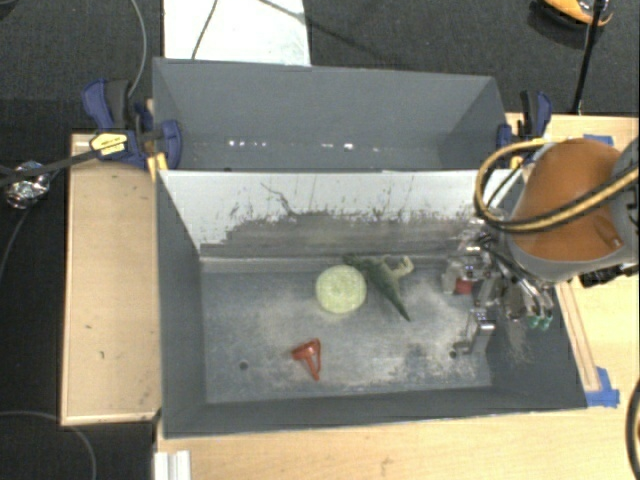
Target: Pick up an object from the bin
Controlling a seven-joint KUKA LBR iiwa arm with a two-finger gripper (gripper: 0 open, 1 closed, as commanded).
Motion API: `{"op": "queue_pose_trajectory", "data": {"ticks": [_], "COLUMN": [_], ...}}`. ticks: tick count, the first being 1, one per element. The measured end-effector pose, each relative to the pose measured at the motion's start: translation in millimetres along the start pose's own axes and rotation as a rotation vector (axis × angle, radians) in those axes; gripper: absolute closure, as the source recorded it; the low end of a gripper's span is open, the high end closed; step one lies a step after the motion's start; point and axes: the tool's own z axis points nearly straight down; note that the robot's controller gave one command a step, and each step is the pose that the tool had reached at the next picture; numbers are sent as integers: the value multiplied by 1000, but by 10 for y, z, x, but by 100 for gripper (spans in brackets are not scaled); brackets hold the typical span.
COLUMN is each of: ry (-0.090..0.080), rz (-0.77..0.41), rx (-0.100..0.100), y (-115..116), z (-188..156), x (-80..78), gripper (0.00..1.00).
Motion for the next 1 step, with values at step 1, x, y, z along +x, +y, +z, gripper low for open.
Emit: {"op": "queue_pose_trajectory", "data": {"ticks": [1], "ry": [-8], "rz": [-3], "rx": [1], "y": [2], "z": [-46], "x": [-16], "gripper": [0]}}
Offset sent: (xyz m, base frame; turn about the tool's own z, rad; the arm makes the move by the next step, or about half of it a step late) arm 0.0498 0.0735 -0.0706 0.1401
